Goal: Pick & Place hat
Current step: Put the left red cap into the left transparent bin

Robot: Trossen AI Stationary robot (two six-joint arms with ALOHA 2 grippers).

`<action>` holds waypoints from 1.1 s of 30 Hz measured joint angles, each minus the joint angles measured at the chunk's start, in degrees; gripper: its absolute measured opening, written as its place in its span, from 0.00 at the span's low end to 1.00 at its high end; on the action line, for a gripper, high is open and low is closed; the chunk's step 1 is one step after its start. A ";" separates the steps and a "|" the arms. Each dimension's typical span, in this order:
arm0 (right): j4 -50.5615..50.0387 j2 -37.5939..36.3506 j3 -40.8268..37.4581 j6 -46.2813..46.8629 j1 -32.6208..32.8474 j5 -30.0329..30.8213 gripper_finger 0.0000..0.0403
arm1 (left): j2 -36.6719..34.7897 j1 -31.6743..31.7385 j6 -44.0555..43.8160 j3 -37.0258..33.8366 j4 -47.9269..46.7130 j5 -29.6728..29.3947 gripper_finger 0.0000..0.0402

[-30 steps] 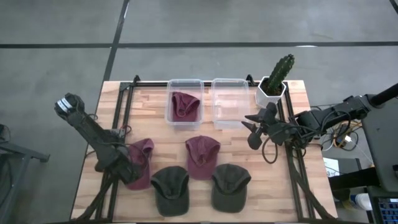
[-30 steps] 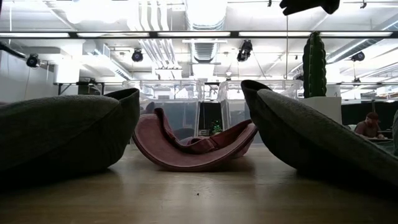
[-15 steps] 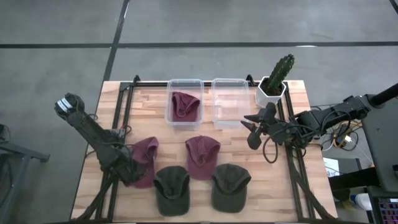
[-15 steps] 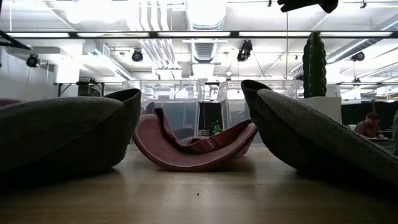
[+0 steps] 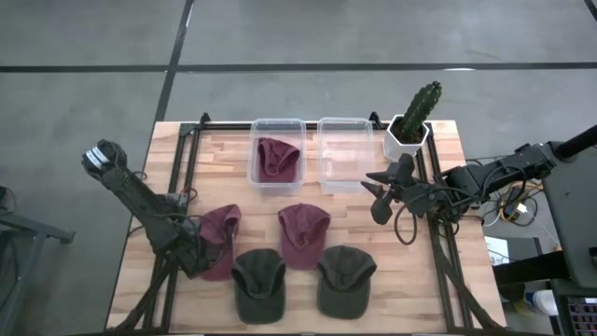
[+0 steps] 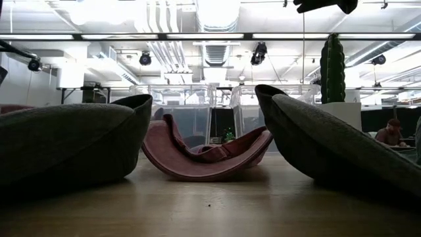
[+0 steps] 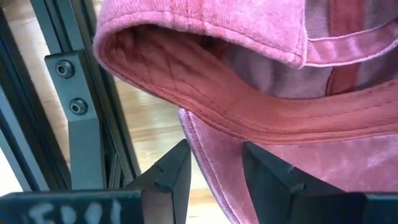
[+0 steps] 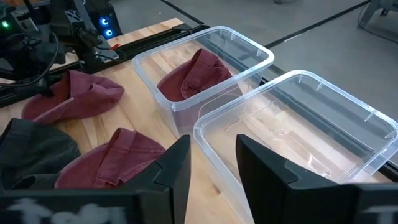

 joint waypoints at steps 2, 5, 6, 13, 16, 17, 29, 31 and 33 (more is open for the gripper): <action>0.00 0.00 0.00 0.00 0.00 0.00 0.31 | 0.00 0.00 0.02 0.00 0.04 -0.01 0.34; 0.00 0.00 0.00 0.00 0.00 0.02 0.32 | 0.00 -0.02 1.24 0.00 0.09 -1.16 0.34; 0.00 0.00 0.00 0.00 0.00 0.00 0.32 | 0.00 -0.02 1.29 0.00 0.10 -1.86 0.34; 0.00 0.00 0.00 0.00 0.00 0.02 0.31 | 0.76 -0.02 1.70 0.00 0.07 -5.32 0.34; 0.00 0.00 0.02 0.00 0.00 0.02 0.30 | 1.22 -0.02 1.76 -0.15 0.09 -5.32 0.34; 0.00 0.00 0.00 0.00 0.00 0.02 0.30 | 1.33 -0.02 1.77 -0.27 0.13 -5.32 0.34; 0.00 0.00 0.02 0.00 0.00 0.02 0.28 | 1.38 0.00 0.99 -1.55 1.02 -5.34 0.16; 0.00 0.00 0.02 0.00 0.00 0.03 0.29 | 1.36 0.00 0.87 -1.72 1.16 -5.49 0.10; 0.00 0.00 0.02 0.00 0.00 0.02 0.30 | 1.32 0.00 0.81 -1.75 1.16 -5.67 0.05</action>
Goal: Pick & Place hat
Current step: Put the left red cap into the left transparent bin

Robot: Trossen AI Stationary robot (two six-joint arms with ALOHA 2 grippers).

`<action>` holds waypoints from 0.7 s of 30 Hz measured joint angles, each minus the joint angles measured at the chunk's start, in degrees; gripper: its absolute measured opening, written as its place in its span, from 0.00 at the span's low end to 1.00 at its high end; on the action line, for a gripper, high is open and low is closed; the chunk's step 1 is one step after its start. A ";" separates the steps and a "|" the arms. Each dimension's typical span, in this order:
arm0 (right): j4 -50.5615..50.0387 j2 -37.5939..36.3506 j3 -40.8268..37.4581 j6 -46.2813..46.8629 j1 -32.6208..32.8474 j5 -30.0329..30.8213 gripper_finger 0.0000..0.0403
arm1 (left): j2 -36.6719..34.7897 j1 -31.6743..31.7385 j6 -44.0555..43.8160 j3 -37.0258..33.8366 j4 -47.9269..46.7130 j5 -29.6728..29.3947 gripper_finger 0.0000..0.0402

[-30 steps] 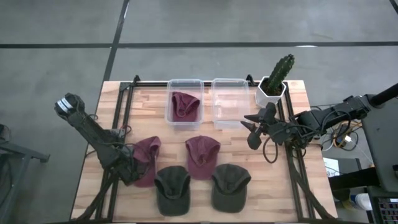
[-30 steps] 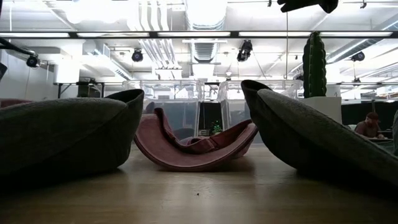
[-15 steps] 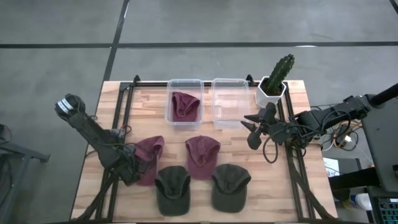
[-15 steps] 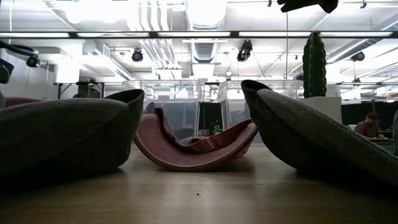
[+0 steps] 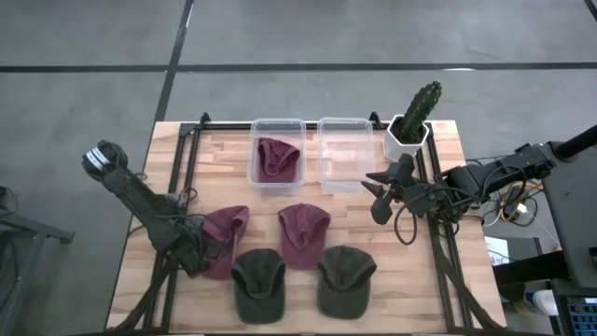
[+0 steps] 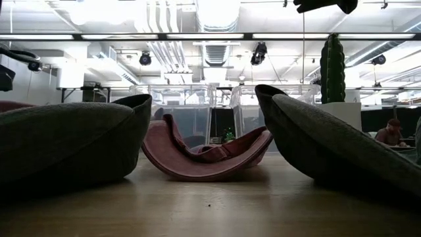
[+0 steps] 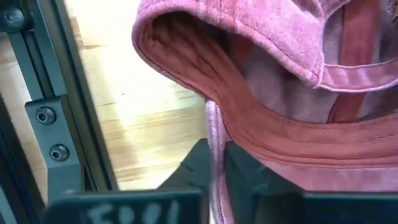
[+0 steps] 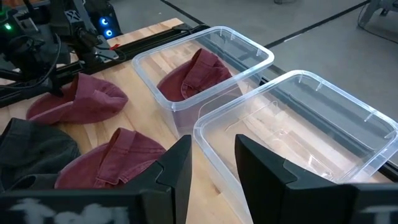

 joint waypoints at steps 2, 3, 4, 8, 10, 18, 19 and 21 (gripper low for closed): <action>0.00 0.00 0.00 0.04 0.00 0.02 0.30 | -0.04 0.00 0.00 0.00 0.02 -0.07 0.02; 0.00 0.00 0.00 0.04 0.00 0.02 0.30 | -0.05 0.00 0.00 0.00 0.02 -0.06 0.02; 0.00 0.00 0.00 0.05 0.00 0.01 0.31 | -0.03 0.00 0.00 0.00 0.04 -0.03 0.02; 0.02 0.00 0.00 0.20 0.00 0.02 0.32 | -0.16 0.00 -0.09 0.06 -0.13 0.11 0.02; 0.04 0.00 0.00 0.20 0.00 0.02 0.32 | -0.32 0.00 -0.13 0.48 -0.84 0.14 0.02; 0.26 0.00 0.00 0.20 -0.01 0.02 0.31 | -2.76 0.00 -0.50 5.24 -9.98 1.37 0.01; 0.24 0.00 0.00 0.20 -0.01 0.02 0.31 | -3.10 -0.02 -0.74 6.22 -11.87 1.37 0.01; 0.26 0.00 0.00 0.20 -0.02 0.02 0.30 | -3.67 -0.02 -1.02 8.46 -15.98 1.38 0.01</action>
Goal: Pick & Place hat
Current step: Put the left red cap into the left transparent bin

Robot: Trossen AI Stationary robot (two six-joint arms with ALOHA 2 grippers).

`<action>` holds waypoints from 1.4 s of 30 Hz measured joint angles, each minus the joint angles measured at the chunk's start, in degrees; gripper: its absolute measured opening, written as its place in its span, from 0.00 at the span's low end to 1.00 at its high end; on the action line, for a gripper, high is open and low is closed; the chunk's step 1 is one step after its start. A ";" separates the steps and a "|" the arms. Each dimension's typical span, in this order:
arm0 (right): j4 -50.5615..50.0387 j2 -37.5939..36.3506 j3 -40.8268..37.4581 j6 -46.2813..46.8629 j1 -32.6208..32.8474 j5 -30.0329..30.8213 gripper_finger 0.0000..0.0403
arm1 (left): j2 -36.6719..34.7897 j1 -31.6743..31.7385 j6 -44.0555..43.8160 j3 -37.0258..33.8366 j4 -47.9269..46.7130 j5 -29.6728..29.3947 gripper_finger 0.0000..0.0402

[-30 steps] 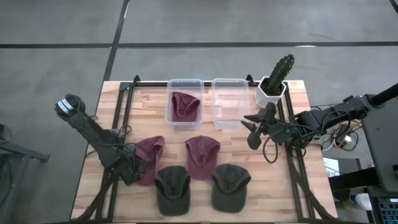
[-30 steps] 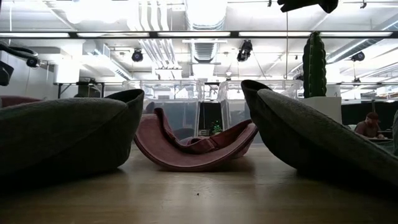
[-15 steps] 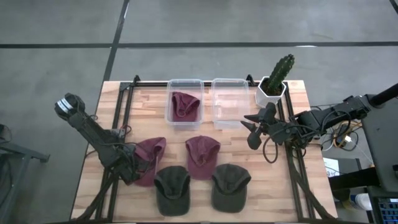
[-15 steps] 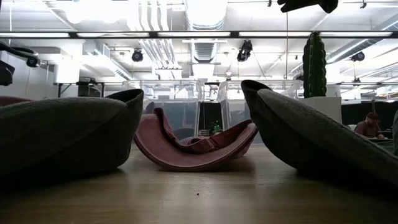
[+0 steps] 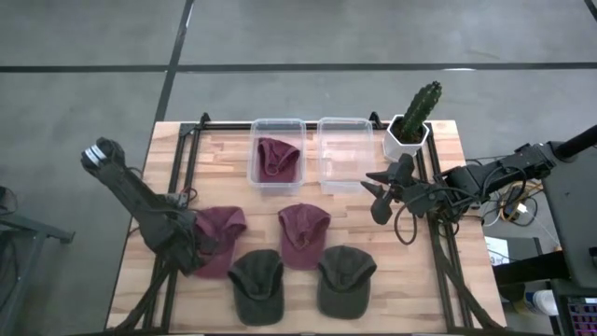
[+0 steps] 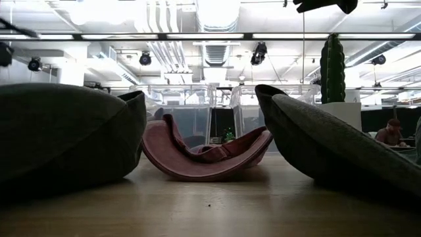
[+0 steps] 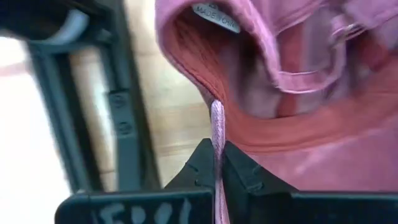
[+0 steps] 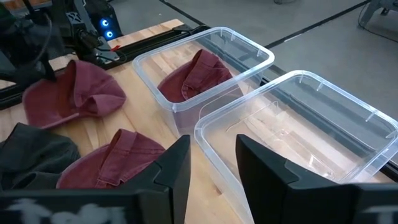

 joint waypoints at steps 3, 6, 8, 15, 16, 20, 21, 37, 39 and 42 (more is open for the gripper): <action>0.02 0.00 0.00 0.00 0.02 0.00 0.29 | -0.45 0.00 -0.38 4.16 -7.41 0.01 0.01; 0.19 0.00 0.00 0.00 -0.01 0.00 0.28 | -0.47 0.00 -0.99 8.91 -15.54 -0.01 0.01; 0.35 0.00 0.00 0.00 0.01 0.00 0.28 | -0.51 0.02 -1.04 12.17 -19.80 -0.08 0.01; 1.25 0.00 0.00 0.00 -0.01 0.00 0.29 | -2.08 0.04 -0.67 16.82 -19.88 -8.27 0.01; 1.29 0.00 0.00 0.00 -0.01 0.00 0.29 | -2.08 0.04 -0.55 17.10 -19.81 -9.47 0.01; 1.48 0.00 0.00 0.02 -0.01 0.00 0.30 | -2.13 0.08 -0.29 18.02 -19.82 -11.04 0.01; 1.49 0.00 0.00 0.16 -0.01 0.00 0.31 | -2.13 0.07 -0.18 18.32 -19.85 -11.11 0.01; 2.77 0.00 0.02 0.26 -0.01 0.00 0.29 | -2.17 0.23 14.49 32.04 -15.69 -35.71 0.01; 2.95 0.00 0.02 0.28 -0.01 0.00 0.28 | -2.17 0.81 16.20 33.32 -14.98 -40.85 0.01; 3.53 0.00 0.02 0.26 -0.01 0.01 0.28 | -2.17 2.41 17.27 34.60 -14.90 -46.77 0.01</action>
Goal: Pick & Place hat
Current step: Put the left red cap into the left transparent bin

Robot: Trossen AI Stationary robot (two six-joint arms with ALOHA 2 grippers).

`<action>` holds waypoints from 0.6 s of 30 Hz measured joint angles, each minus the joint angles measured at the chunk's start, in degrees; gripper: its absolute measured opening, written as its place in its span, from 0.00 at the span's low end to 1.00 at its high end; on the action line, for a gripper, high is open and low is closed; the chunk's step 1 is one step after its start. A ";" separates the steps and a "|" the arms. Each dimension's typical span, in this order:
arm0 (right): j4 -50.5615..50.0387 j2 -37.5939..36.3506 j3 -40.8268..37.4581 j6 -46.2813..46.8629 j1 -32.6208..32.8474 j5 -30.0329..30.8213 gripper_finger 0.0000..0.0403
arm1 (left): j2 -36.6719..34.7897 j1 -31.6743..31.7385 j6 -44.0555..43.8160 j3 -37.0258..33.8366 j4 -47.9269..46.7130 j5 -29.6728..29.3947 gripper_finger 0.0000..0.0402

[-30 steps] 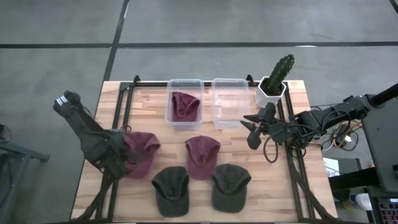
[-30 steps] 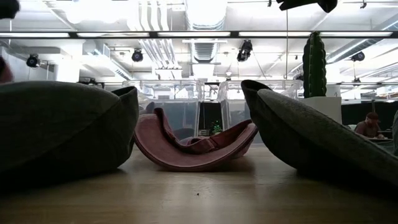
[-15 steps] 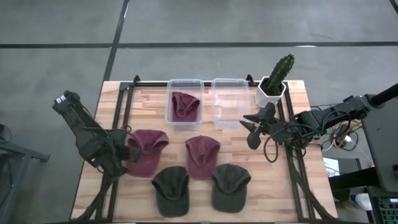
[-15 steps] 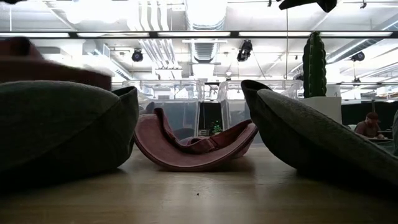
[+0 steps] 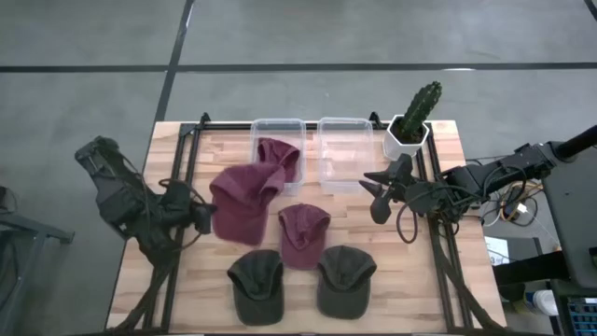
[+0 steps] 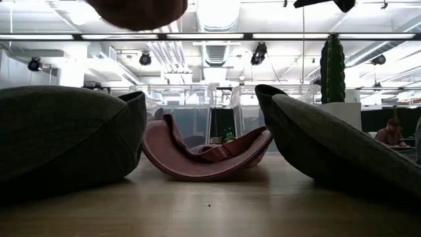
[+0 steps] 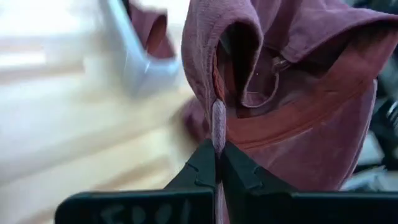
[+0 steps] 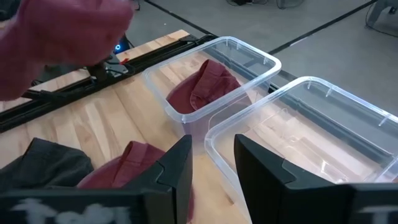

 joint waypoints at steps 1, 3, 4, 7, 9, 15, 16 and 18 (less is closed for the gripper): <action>0.35 0.00 0.00 -0.04 -0.01 0.00 0.27 | 0.02 0.79 0.43 0.31 0.06 -2.04 0.01; 0.95 0.00 0.00 -0.14 0.00 0.02 0.27 | 0.02 3.02 1.72 0.89 0.10 -4.97 0.01; 1.02 0.00 0.00 -0.13 0.00 0.02 0.27 | 0.02 4.36 2.80 1.12 0.32 -6.15 0.01; 1.31 0.00 0.00 -0.21 0.00 0.02 0.28 | 0.02 9.12 6.92 1.46 1.98 -8.69 0.01; 2.11 0.00 0.00 -0.24 0.00 0.02 0.28 | 0.02 13.01 10.72 1.60 3.79 -9.71 0.01; 2.57 0.00 0.00 -0.25 -0.01 0.04 0.30 | 0.04 25.88 29.38 1.62 14.35 -9.70 0.01; 2.61 0.00 0.00 -0.26 -0.01 0.04 0.30 | 0.04 28.06 33.43 1.62 16.95 -9.02 0.01; 2.61 0.00 0.00 -0.26 0.00 0.04 0.30 | 0.04 32.55 41.19 1.62 21.48 -6.74 0.01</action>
